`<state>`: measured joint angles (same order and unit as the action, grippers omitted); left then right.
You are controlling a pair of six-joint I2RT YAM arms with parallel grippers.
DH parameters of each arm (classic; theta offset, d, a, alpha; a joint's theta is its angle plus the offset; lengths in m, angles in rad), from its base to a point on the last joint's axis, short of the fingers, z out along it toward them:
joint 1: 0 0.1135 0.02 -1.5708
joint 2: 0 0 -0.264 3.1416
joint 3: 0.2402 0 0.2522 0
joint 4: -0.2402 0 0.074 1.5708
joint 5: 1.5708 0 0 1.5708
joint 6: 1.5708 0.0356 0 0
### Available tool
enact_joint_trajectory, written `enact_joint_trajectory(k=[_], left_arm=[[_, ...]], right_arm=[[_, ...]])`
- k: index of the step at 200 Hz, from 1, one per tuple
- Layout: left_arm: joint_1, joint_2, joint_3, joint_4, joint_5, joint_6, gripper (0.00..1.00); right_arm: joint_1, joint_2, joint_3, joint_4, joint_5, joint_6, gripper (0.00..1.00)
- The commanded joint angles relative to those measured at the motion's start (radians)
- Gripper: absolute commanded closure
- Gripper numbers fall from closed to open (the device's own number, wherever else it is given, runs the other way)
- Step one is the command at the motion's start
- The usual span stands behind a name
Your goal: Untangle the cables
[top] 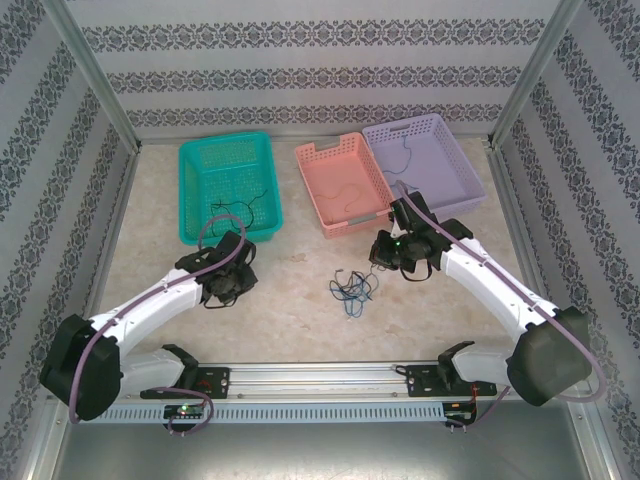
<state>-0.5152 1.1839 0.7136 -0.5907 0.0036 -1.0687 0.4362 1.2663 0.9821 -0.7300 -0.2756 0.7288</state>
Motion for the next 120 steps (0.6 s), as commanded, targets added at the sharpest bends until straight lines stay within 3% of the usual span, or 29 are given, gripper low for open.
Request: enact_joint_trajectory(k=[1, 25, 52, 82, 120], left_arm=[[-0.045, -0.012, 0.082, 0.081, 0.082, 0.129, 0.60], [-0.125, 0.081, 0.162, 0.196, 0.209, 0.249, 0.47], [-0.214, 0.247, 0.261, 0.280, 0.324, 0.310, 0.41], [-0.306, 0.442, 0.443, 0.250, 0.320, 0.378, 0.42], [-0.345, 0.634, 0.588, 0.218, 0.320, 0.433, 0.49]], right_arm=[[0.007, 0.004, 0.033, -0.072, 0.043, -0.094, 1.00], [0.003, -0.008, 0.023, -0.090, 0.079, -0.127, 1.00], [-0.013, -0.027, -0.016, -0.091, 0.084, -0.130, 1.00], [-0.044, -0.063, -0.072, -0.080, 0.082, -0.121, 1.00], [-0.113, -0.107, -0.152, -0.033, 0.040, -0.115, 1.00]])
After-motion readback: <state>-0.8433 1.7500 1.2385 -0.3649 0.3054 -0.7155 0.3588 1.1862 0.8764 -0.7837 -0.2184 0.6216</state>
